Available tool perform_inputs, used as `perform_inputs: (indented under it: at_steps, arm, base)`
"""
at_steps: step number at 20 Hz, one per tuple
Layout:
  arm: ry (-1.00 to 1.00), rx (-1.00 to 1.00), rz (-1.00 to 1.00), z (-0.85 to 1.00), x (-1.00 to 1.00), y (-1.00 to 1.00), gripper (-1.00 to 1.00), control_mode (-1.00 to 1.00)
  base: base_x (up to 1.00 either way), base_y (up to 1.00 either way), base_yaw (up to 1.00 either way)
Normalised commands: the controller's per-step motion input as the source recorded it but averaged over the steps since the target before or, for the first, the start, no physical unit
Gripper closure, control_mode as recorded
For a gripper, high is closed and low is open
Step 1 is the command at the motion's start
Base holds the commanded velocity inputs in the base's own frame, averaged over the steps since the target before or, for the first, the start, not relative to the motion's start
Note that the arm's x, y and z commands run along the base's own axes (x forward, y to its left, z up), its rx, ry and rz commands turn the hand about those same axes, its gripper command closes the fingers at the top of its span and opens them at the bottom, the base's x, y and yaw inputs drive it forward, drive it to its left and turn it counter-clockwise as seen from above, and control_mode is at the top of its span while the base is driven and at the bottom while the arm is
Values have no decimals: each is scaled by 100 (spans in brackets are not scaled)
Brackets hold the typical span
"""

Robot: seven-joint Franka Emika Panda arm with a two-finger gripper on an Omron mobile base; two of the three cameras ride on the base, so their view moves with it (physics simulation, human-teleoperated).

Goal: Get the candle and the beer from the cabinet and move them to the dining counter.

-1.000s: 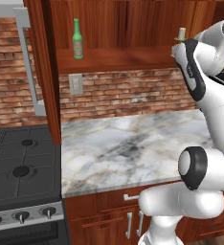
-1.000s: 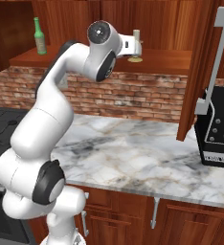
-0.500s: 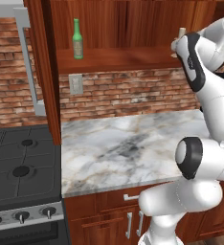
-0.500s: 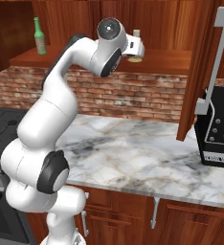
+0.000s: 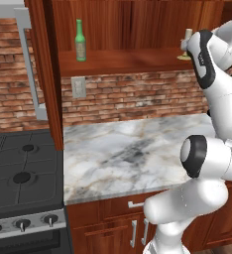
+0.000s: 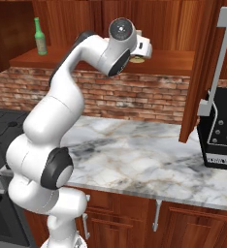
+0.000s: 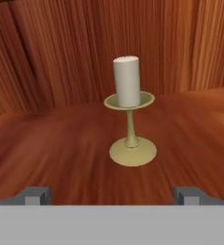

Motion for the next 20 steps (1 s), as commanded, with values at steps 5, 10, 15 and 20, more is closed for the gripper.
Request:
perform_inputs:
  at_steps: [5,10,15,20]
  arm:
    - [-3,0,0,0,10,4,-100,-100]
    - [-5,0,0,-6,14,0,-100,-100]
    - [-3,0,0,-9,16,-1,-100,-100]
    - [0,0,0,-4,15,0,-100,-100]
  base:
    - [0,0,0]
    - [0,0,0]
    - [0,0,0]
    - [0,0,0]
